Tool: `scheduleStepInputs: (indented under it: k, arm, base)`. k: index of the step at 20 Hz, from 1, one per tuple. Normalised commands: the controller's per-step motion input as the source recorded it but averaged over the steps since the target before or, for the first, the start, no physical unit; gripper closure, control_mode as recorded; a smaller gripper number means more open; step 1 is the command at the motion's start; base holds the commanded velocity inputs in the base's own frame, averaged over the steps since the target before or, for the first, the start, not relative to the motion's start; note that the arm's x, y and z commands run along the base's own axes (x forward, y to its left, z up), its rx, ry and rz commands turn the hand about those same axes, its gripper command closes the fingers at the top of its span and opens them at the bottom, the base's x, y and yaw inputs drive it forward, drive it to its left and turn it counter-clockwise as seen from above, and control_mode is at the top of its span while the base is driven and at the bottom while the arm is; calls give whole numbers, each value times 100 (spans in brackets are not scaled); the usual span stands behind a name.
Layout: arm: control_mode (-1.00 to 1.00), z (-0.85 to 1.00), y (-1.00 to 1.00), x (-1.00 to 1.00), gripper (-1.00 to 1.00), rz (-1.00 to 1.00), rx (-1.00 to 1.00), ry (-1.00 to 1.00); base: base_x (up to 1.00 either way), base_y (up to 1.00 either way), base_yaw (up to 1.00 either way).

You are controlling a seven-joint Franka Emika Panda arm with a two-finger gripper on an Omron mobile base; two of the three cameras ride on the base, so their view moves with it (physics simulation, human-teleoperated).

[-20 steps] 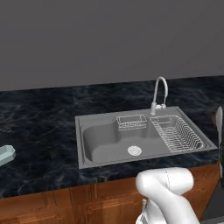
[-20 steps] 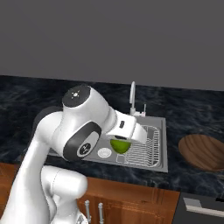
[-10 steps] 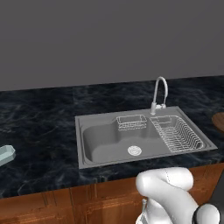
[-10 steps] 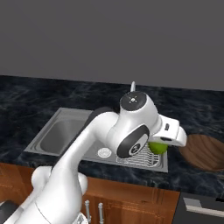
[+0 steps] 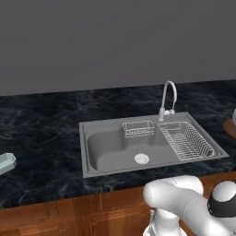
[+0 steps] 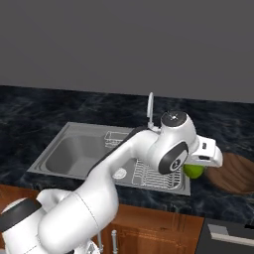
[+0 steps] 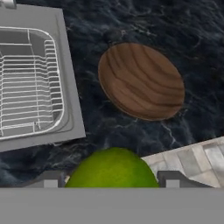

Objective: Pick the lime from the sink and place it in the bowl. Then pick the bowl and place it in the microwave. Then close the microwave door and press the start button.

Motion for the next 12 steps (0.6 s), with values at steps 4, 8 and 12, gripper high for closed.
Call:
scheduleStepInputs:
  k: [4, 8, 12]
  arm:
    - [-100, -4, -50, 32, 100, 4, 0, 0]
    - [-100, -27, -50, 51, 100, 8, 0, 1]
    - [-100, -29, -43, 45, 100, 12, -1, 2]
  base:
    - [0, 0, 0]
    - [0, 0, 0]
    - [0, 0, 0]
